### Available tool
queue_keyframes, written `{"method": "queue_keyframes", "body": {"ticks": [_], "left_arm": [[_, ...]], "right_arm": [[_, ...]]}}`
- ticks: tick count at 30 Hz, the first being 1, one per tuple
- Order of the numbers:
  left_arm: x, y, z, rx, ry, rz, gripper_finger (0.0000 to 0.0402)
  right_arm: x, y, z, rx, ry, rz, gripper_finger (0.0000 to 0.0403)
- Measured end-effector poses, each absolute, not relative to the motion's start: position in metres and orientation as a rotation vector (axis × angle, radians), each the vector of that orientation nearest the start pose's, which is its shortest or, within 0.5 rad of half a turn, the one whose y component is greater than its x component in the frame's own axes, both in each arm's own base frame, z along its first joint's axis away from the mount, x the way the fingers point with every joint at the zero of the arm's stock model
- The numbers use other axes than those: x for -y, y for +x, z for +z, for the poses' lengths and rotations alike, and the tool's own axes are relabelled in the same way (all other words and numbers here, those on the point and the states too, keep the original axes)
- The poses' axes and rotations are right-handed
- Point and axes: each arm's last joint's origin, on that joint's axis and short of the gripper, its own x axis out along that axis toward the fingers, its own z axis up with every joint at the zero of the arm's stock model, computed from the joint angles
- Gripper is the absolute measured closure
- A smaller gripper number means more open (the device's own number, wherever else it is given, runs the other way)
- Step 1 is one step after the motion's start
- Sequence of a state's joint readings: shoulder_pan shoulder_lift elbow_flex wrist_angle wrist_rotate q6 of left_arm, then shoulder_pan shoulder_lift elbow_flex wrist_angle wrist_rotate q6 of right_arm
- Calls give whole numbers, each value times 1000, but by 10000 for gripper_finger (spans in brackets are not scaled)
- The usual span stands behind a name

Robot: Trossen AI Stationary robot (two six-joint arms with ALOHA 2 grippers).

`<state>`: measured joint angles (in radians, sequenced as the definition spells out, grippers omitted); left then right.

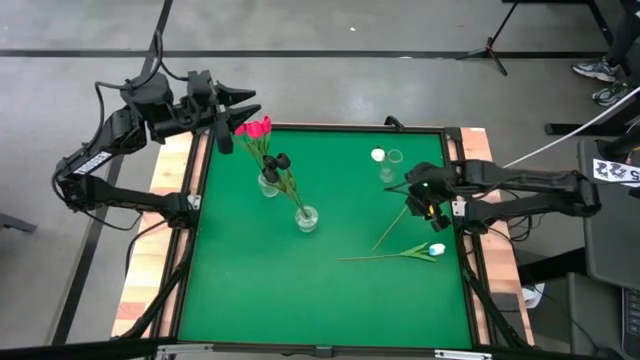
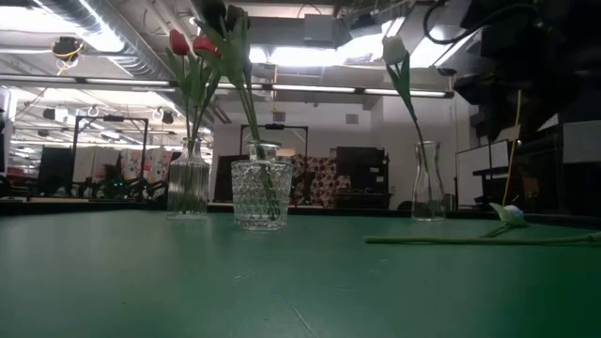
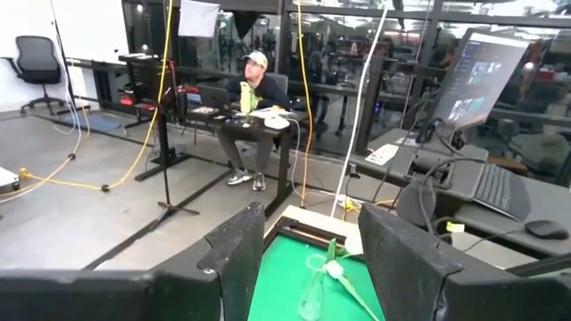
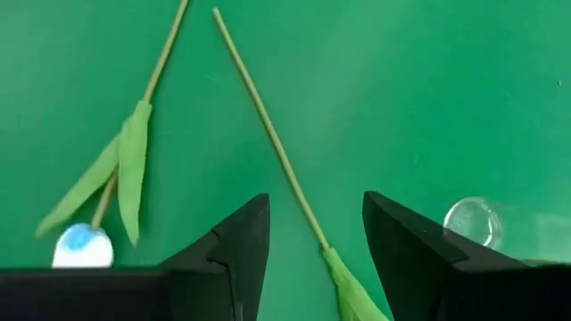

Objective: Sort flowers into vase by color
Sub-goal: Put the top white tulip into the top right transparent vase

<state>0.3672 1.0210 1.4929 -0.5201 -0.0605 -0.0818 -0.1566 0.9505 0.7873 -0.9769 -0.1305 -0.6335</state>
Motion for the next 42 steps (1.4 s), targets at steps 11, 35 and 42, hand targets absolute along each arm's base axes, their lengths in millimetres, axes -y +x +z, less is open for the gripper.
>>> {"method": "queue_keyframes", "body": {"ticks": [11,35,42], "left_arm": [[-62,158,489,-43,-43,429,220],[-62,157,479,-148,-12,429,220],[-62,157,479,-144,-29,432,220]], "right_arm": [[23,169,234,-1252,-479,487,221],[26,188,210,-1291,-663,703,221],[30,197,177,-1385,-692,683,221]]}}
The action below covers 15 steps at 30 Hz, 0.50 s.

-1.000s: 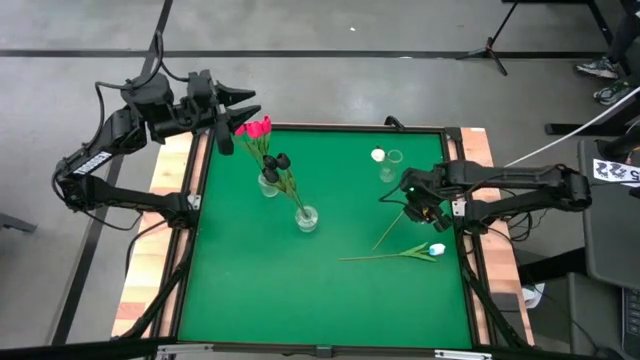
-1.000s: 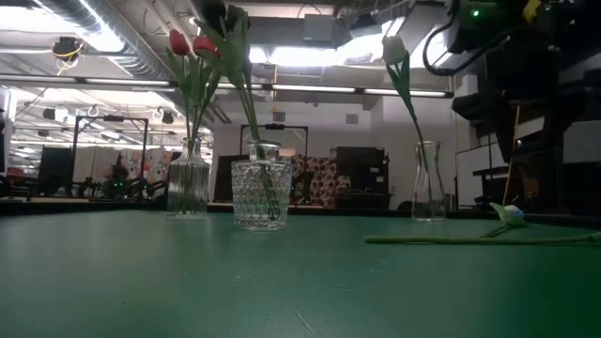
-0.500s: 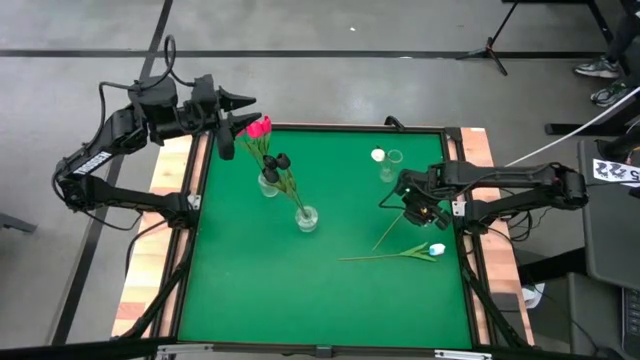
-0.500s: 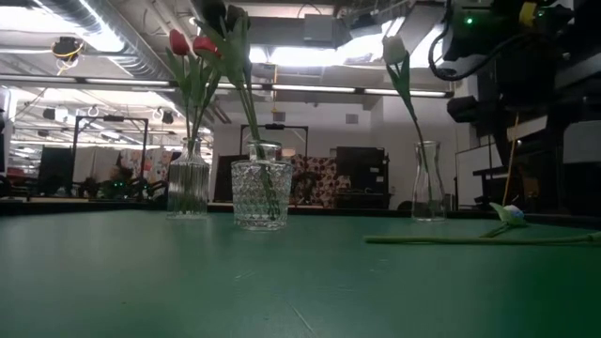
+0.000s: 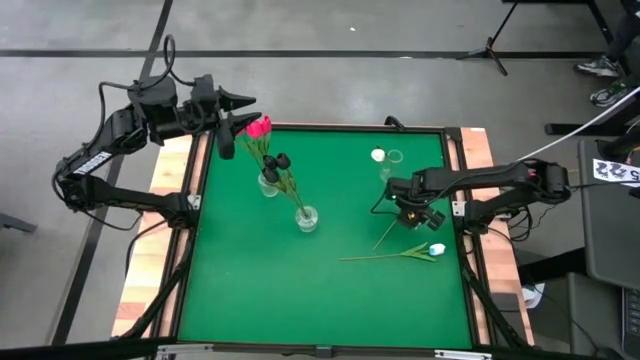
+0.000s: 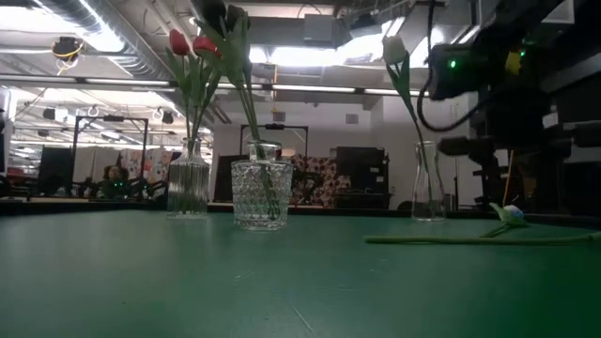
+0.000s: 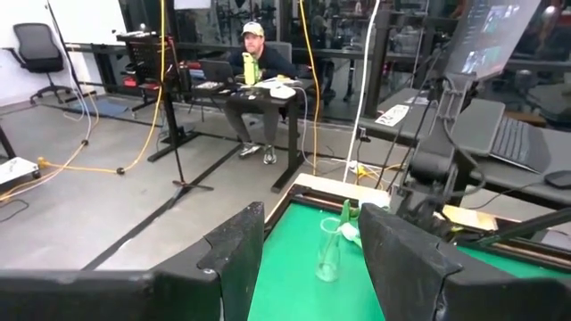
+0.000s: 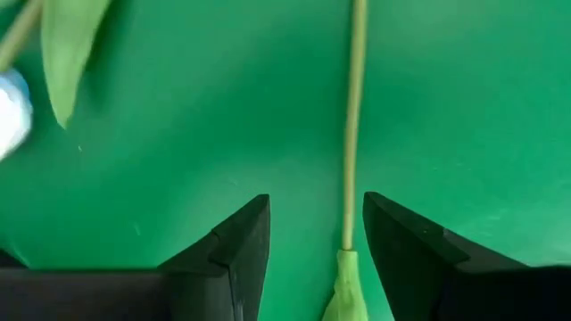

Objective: Sort flowers into vase by color
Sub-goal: Put the top white tulip into the top right transparent vase

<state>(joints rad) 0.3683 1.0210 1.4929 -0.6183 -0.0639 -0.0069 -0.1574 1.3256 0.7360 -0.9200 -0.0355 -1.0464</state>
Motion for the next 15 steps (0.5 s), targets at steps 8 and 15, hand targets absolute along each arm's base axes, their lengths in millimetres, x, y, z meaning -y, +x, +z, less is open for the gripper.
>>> {"method": "queue_keyframes", "body": {"ticks": [8,15], "left_arm": [[-62,156,478,-154,-35,432,220],[-62,156,476,-173,-52,433,220]], "right_arm": [[32,195,154,-1524,-692,688,231],[32,191,147,-1581,-641,659,340]]}}
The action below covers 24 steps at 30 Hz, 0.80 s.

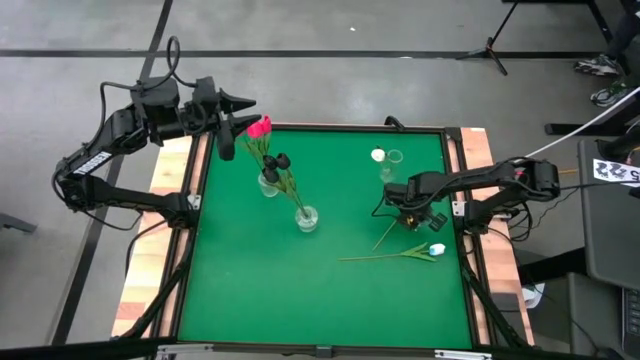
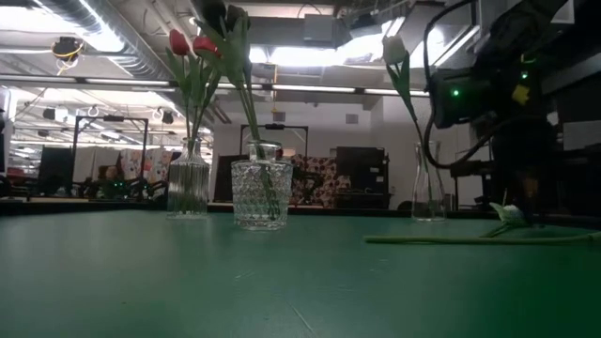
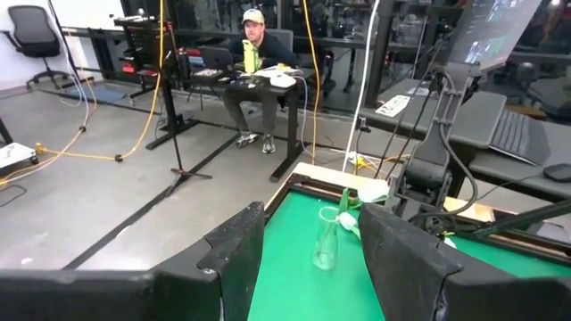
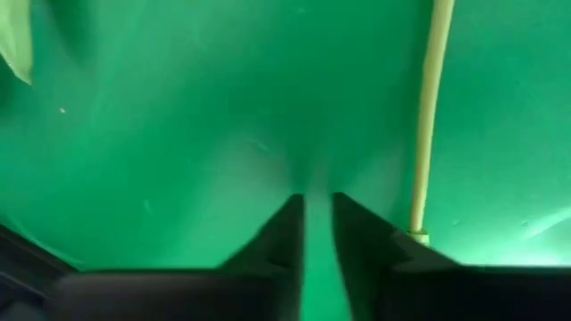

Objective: Sort flowers into vase by color
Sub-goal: Put the top white tulip into the top right transparent vase

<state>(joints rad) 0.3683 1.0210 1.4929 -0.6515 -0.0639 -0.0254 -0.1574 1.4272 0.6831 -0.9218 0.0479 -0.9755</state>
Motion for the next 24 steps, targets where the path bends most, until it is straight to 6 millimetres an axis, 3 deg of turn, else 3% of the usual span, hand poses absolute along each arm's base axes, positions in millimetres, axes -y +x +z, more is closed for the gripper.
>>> {"method": "queue_keyframes", "body": {"ticks": [3,11,19,24], "left_arm": [[-62,156,476,-177,-54,433,220],[-62,156,476,-171,-79,436,220],[-62,156,476,-168,-98,437,220],[-62,156,474,-188,-110,439,220]], "right_arm": [[32,192,146,-1583,-630,654,392],[34,199,155,-1590,-632,563,397],[36,215,181,-1548,-633,523,401],[26,217,199,-1591,-640,567,401]]}}
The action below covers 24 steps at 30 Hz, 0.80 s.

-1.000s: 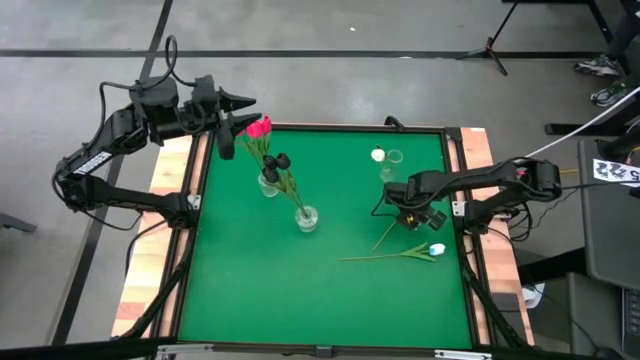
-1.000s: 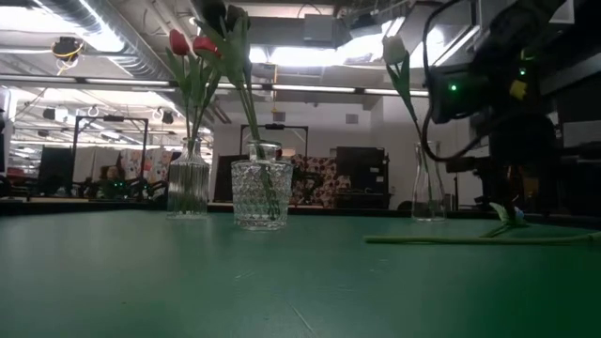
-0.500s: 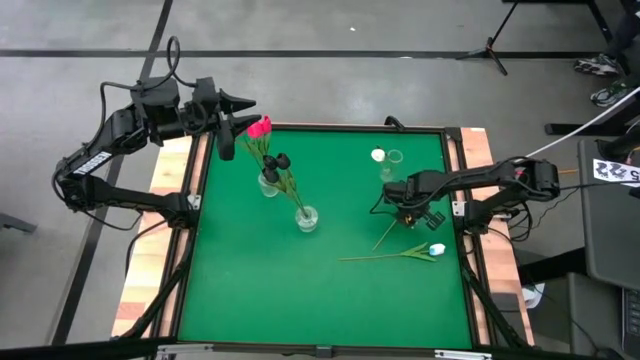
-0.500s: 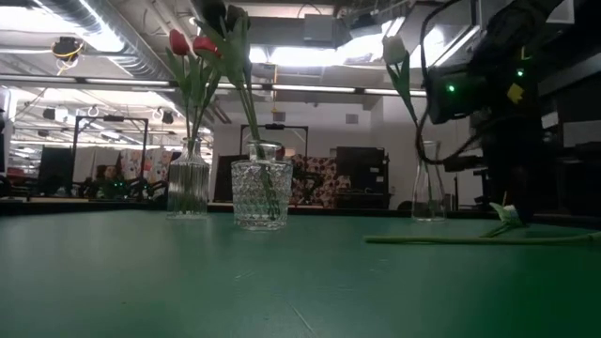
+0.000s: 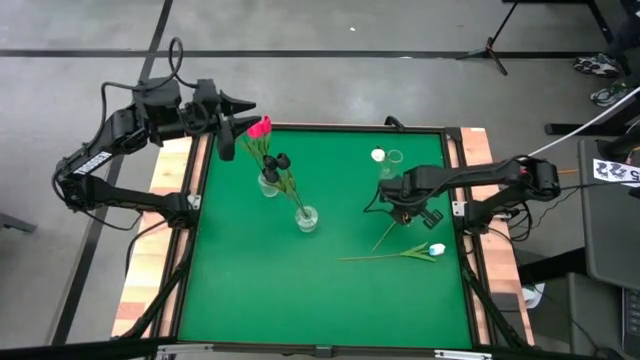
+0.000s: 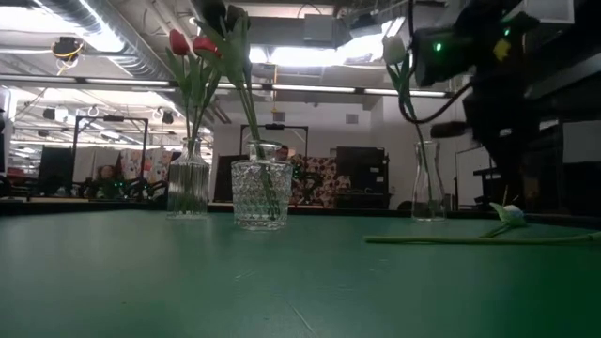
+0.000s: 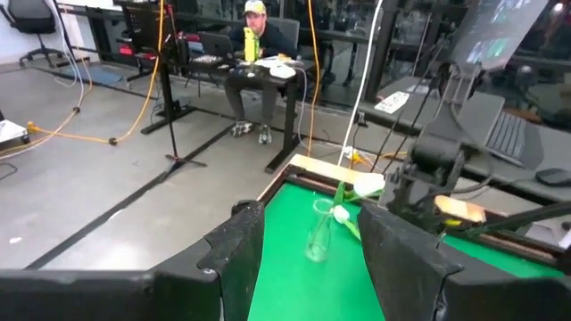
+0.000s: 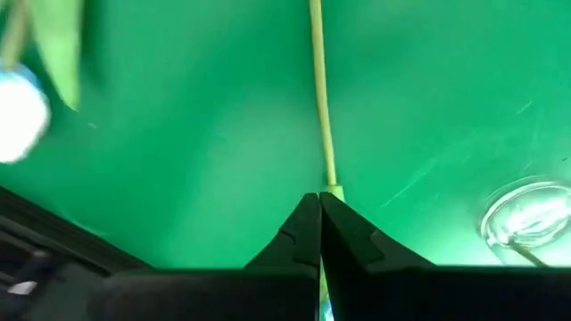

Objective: Sort flowers into vase by color
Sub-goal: Put the top white tulip into the top right transparent vase

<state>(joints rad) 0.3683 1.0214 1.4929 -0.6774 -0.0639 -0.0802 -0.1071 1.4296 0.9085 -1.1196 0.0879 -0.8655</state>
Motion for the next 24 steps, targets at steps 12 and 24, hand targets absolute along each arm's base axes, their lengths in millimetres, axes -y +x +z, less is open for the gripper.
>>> {"method": "queue_keyframes", "body": {"ticks": [12,24], "left_arm": [[-61,153,465,-296,-72,434,220],[-61,153,465,-295,-74,434,184]], "right_arm": [[-9,232,221,-1500,-591,509,380],[-5,226,203,-1501,-588,561,151]]}}
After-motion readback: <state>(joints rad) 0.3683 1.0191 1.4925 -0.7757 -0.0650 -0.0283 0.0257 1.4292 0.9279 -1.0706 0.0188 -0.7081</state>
